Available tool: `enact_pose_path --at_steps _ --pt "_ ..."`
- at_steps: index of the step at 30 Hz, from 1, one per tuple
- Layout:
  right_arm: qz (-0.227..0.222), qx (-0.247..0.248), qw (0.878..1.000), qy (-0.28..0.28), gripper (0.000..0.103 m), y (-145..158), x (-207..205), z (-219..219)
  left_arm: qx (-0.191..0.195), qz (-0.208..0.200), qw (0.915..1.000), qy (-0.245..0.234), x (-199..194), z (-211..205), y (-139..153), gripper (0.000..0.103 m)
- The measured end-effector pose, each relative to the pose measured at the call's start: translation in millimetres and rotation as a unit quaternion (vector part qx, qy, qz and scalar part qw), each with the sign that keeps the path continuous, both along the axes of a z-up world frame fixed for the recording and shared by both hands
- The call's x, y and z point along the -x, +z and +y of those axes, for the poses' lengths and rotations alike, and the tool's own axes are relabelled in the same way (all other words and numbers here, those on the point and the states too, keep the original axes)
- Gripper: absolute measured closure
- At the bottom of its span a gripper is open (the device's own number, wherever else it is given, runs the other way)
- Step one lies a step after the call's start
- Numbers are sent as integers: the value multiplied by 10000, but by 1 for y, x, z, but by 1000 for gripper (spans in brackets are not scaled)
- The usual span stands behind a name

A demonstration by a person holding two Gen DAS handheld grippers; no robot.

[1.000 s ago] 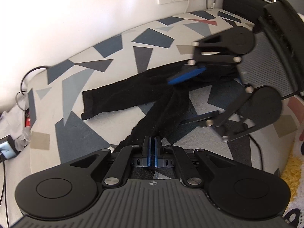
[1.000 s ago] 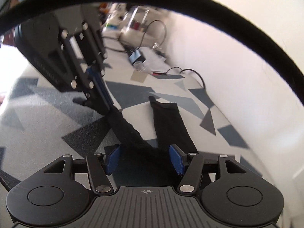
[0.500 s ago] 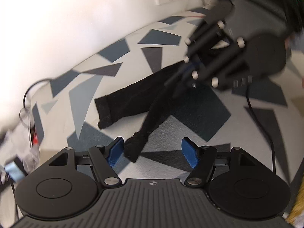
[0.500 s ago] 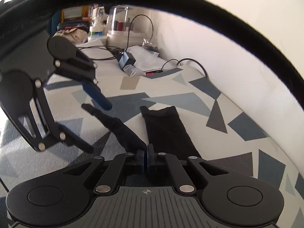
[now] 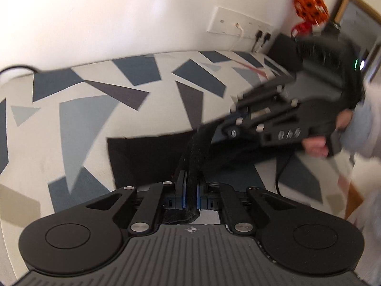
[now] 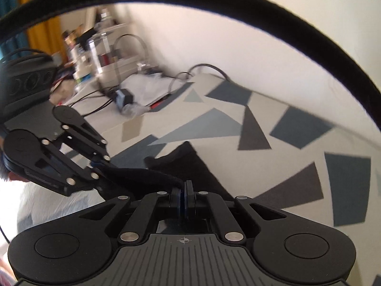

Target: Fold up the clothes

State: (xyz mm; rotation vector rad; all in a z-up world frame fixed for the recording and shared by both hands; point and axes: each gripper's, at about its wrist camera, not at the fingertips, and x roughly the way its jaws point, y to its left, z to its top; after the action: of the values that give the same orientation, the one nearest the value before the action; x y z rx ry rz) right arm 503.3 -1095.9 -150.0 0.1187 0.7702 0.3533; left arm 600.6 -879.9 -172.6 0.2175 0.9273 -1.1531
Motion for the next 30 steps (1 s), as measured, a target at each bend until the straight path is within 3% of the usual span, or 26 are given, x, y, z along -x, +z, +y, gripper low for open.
enact_pose_path --at_steps 3,5,7,8,9,10,16,20,21,22,23,24,30 --pt "212 -214 9986 -439 99 -14 -21 -12 -34 -90 9970 764 -33 1 0 85" --pt "193 -169 9966 -784 91 -23 -28 -15 -185 -206 9913 1290 -47 3 -4 75" --pt "173 -124 9934 -1129 73 -31 -35 -18 -175 -54 9893 1448 -52 6 -10 66" --pt "164 -102 9913 -1301 70 -35 -39 -20 -204 -8 9889 1474 -50 7 -13 53" --pt "154 -79 9889 -1473 59 -39 -42 -22 -235 37 9884 1498 -48 8 -16 39" --pt "144 -56 9863 -1644 49 -43 -46 -23 -267 81 9880 1522 -45 9 -19 36" --pt "-298 47 9776 -2085 50 -30 -12 -36 54 763 9836 1635 -39 24 -28 35" --pt "-442 266 9727 -2264 50 -14 28 -44 264 972 9774 1858 -39 21 -36 26" --pt "-453 342 9700 -2365 50 -11 39 -47 320 977 9759 1925 -38 18 -35 28" --pt "-464 392 9660 -2514 50 -9 50 -50 377 978 9743 1992 -38 16 -35 39" --pt "-462 444 9604 -2712 50 -6 63 -54 349 978 9749 1972 -37 12 -34 87" --pt "-452 538 9517 -2989 50 -4 76 -58 286 1008 9730 2056 -37 11 -33 93" --pt "13 858 8836 -4603 42 0 149 -90 -47 1156 9579 2626 -19 29 -23 93"
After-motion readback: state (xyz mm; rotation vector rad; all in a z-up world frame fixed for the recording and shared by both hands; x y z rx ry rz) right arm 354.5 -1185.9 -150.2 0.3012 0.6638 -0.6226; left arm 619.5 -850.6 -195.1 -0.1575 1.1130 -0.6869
